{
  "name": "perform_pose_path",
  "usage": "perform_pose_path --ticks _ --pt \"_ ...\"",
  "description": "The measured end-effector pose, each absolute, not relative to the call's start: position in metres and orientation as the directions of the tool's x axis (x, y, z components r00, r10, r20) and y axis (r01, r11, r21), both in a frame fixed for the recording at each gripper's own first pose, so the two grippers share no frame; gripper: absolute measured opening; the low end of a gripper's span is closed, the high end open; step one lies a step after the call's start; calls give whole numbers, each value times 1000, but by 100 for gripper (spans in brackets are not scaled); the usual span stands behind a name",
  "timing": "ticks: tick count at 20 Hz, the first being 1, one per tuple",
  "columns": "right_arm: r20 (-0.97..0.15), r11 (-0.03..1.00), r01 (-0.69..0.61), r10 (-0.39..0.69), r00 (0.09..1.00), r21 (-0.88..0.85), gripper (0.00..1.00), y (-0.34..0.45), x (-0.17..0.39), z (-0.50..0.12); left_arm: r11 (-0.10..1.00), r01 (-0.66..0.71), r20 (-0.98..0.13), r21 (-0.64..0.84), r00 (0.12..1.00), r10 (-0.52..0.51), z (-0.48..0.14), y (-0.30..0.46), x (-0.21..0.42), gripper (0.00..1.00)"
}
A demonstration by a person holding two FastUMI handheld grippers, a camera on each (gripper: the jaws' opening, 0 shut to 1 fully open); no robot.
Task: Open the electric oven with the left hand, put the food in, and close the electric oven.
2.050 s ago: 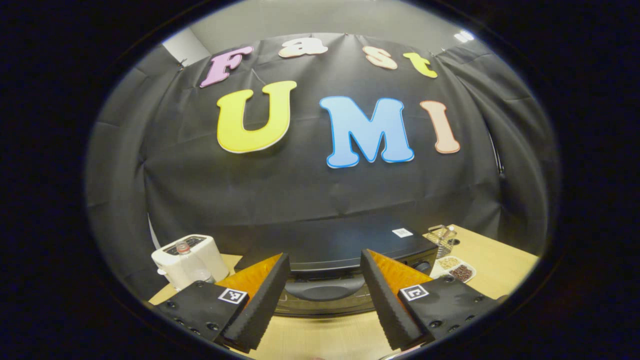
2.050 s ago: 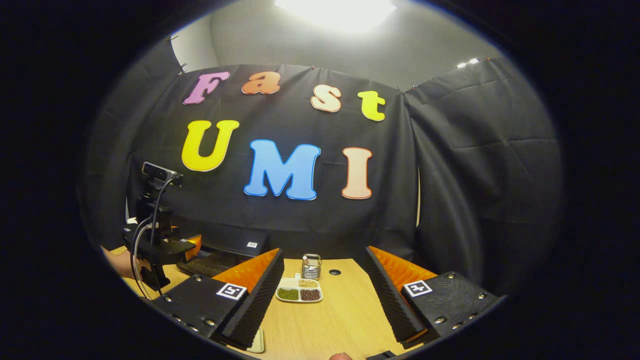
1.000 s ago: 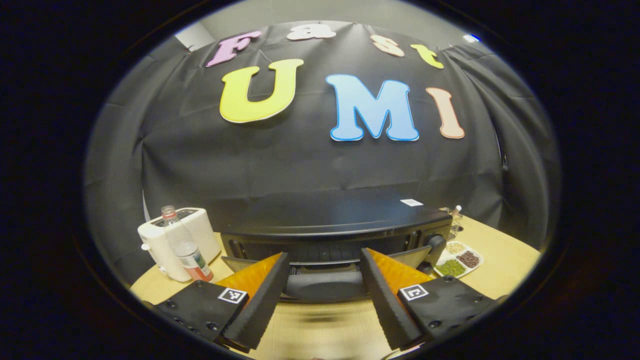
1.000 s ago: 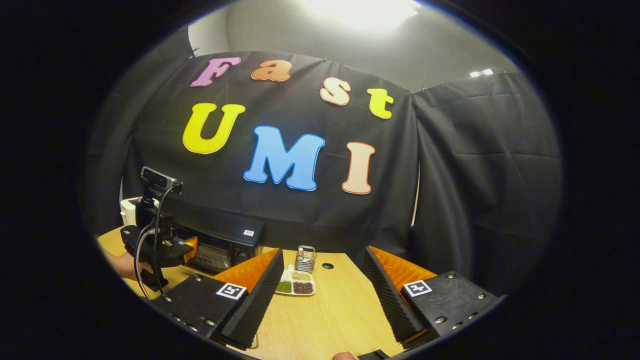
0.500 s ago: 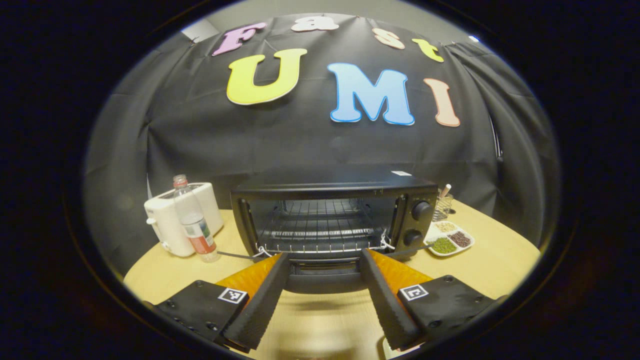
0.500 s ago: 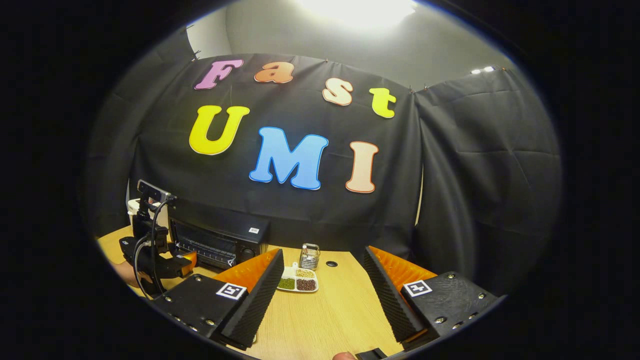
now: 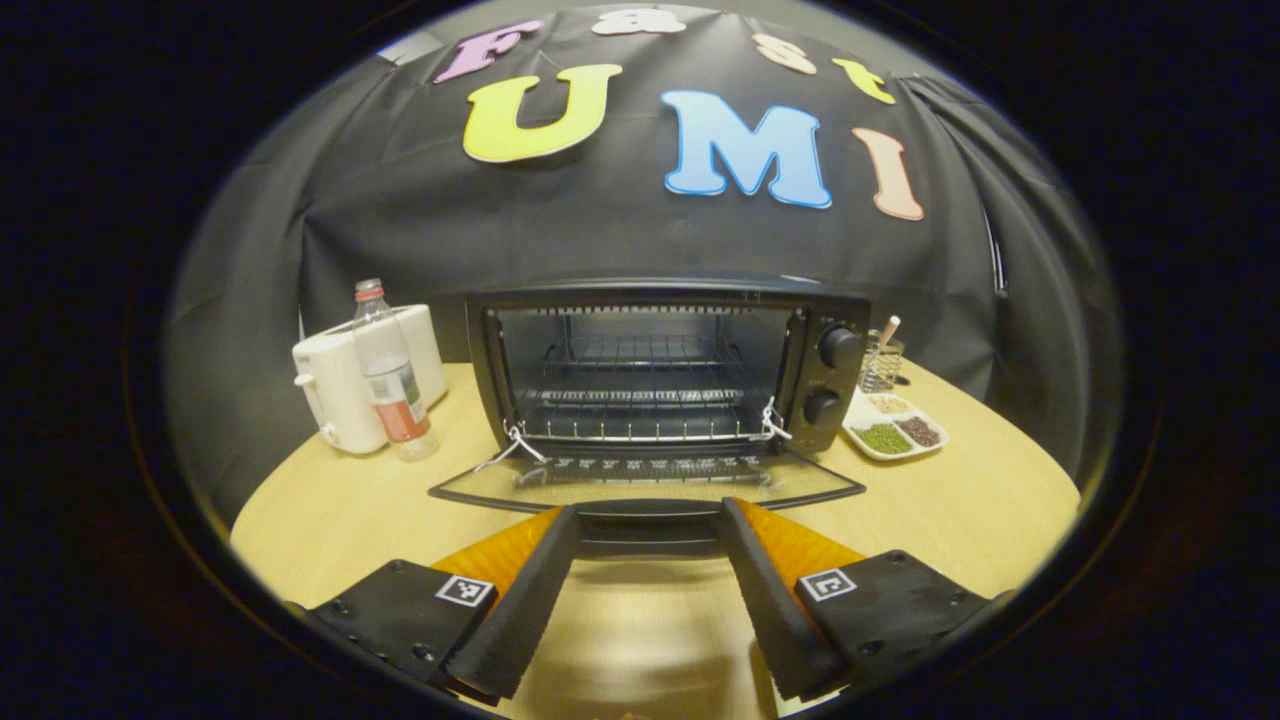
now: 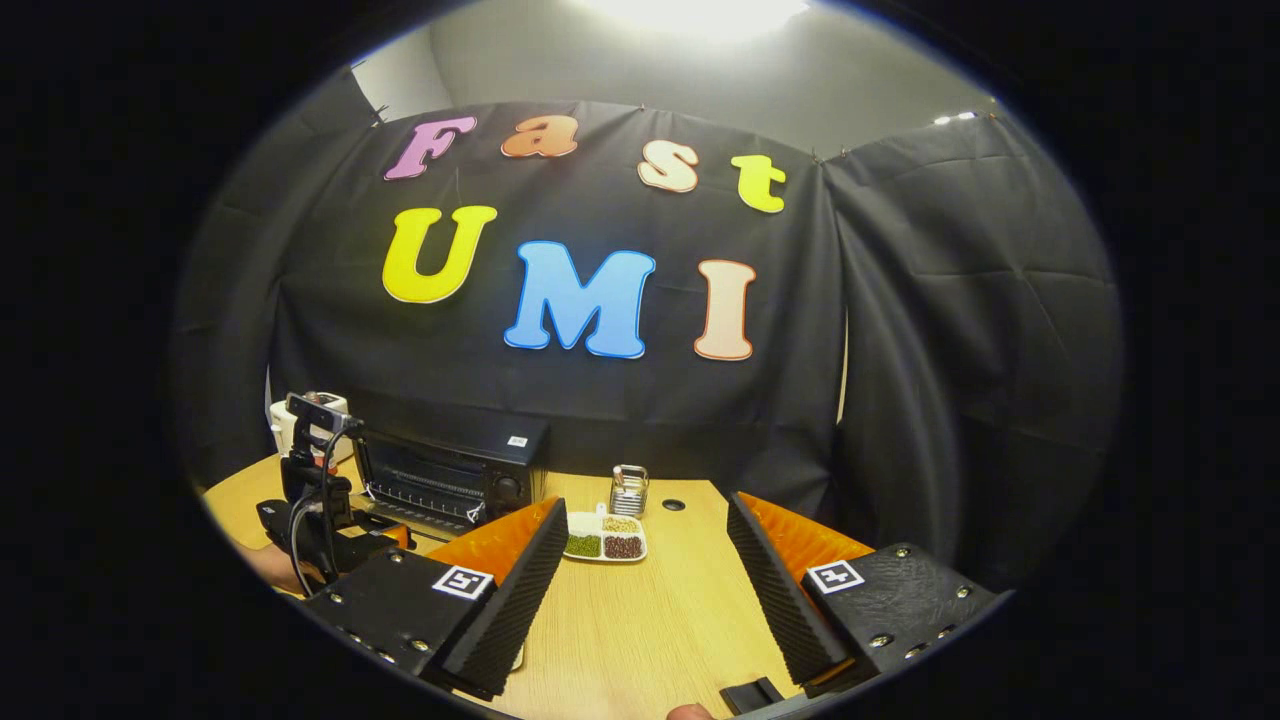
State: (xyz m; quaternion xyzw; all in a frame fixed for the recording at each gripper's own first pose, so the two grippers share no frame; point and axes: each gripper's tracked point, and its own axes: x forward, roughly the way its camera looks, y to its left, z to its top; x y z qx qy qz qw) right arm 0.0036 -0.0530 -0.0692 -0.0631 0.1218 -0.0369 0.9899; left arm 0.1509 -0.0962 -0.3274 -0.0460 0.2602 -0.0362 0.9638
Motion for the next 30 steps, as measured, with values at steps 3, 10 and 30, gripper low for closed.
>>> perform_pose_path --ticks 3,10,30 --pt "-262 994 49 -75 962 -102 98 -53 1 -76 995 55 -521 -84 849 -91 -339 -99 145 95" --pt "-344 998 -22 1 939 -57 98 -39 5 -101 995 52 -507 -87 857 -89 -326 -95 125 99" --pt "-693 898 -317 438 572 306 99 60 27 -221 996 -84 -88 -5 993 84 -91 17 52 99"
